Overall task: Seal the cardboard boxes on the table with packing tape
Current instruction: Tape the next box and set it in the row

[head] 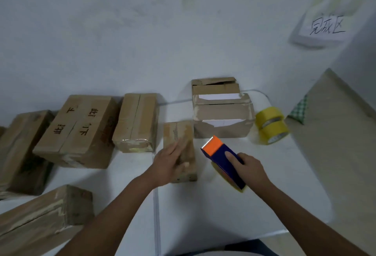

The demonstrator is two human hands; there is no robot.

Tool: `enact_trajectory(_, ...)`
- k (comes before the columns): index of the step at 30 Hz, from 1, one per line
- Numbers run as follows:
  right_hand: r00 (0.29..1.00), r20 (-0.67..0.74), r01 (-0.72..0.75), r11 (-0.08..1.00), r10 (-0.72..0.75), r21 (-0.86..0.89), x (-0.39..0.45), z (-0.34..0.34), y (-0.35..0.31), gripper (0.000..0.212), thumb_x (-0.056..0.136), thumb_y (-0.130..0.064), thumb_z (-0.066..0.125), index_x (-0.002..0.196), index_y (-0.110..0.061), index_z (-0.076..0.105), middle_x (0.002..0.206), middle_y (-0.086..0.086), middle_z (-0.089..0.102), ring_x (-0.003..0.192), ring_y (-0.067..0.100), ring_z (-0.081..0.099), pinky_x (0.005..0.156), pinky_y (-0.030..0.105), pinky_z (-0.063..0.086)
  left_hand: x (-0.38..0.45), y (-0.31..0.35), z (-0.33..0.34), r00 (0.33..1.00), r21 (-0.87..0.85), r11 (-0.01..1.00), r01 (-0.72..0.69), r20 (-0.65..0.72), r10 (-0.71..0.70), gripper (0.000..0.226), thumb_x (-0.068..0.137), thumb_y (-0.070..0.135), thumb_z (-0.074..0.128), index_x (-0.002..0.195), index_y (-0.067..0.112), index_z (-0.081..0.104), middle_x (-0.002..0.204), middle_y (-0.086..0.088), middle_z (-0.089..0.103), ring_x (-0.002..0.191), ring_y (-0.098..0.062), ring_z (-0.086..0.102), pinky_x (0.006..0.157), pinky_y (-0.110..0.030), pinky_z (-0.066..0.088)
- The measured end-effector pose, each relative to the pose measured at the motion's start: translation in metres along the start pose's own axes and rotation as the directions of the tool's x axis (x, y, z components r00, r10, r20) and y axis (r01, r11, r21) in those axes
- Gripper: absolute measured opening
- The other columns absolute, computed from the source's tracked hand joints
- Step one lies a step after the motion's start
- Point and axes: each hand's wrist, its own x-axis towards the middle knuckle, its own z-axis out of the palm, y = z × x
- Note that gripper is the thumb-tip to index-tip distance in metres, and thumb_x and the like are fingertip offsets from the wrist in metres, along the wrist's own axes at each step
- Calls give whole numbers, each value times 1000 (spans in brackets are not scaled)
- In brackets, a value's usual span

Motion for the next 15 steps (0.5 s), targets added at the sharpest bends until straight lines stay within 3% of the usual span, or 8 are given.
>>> enact_trajectory(2, 999, -19, 49, 999, -49, -2, -5, -5, -9, 48, 91, -57, 53, 76, -12, 61, 68, 1, 66, 61, 14, 61, 57, 23, 43, 5, 20, -9, 978, -338, 928, 157, -76, -194, 49, 104, 42, 45, 150, 29, 38, 151, 18, 31, 123, 0, 44, 99, -18, 38)
enact_trajectory(4, 997, -1, 82, 996, -82, 16, -10, -9, -18, 42, 89, -58, 56, 78, -18, 62, 69, -6, 67, 64, 9, 64, 58, 21, 45, 8, 36, -14, 924, -683, 662, 308, 49, -379, 33, 103, 42, 46, 127, 26, 62, 130, 7, 62, 107, -8, 61, 93, -24, 51)
enact_trajectory(6, 993, 23, 117, 993, -117, -2, -14, -12, -24, 38, 88, -58, 57, 79, -21, 61, 71, -11, 67, 67, 5, 65, 58, 17, 43, 9, 46, -17, 891, -838, 398, 374, 206, -405, 33, 103, 41, 48, 119, 20, 67, 118, -1, 71, 108, -15, 65, 95, -30, 53)
enact_trajectory(8, 988, 29, 155, 987, -154, -47, -16, -15, -28, 38, 87, -59, 58, 83, -21, 62, 75, -12, 68, 70, 5, 65, 59, 15, 42, 6, 52, -20, 880, -898, 235, 372, 261, -396, 32, 103, 37, 50, 115, 14, 69, 112, -5, 74, 107, -17, 68, 85, -26, 55)
enact_trajectory(11, 981, 56, 192, 977, -188, -97, -18, -14, -31, 43, 87, -58, 56, 98, -17, 65, 90, -7, 71, 80, 8, 67, 66, 18, 48, 1, 57, -25, 876, -929, 115, 351, 282, -392, 26, 101, 31, 55, 106, 10, 70, 110, -10, 74, 100, -18, 69, 77, -25, 55)
enact_trajectory(15, 974, 88, 216, 970, -207, -112, -21, -9, -35, 47, 87, -60, 54, 105, -17, 63, 97, -5, 72, 85, 10, 68, 71, 18, 50, -6, 55, -25, 875, -927, 133, 350, 273, -400, 25, 97, 26, 63, 114, 9, 69, 113, -13, 72, 101, -16, 69, 72, -22, 54)
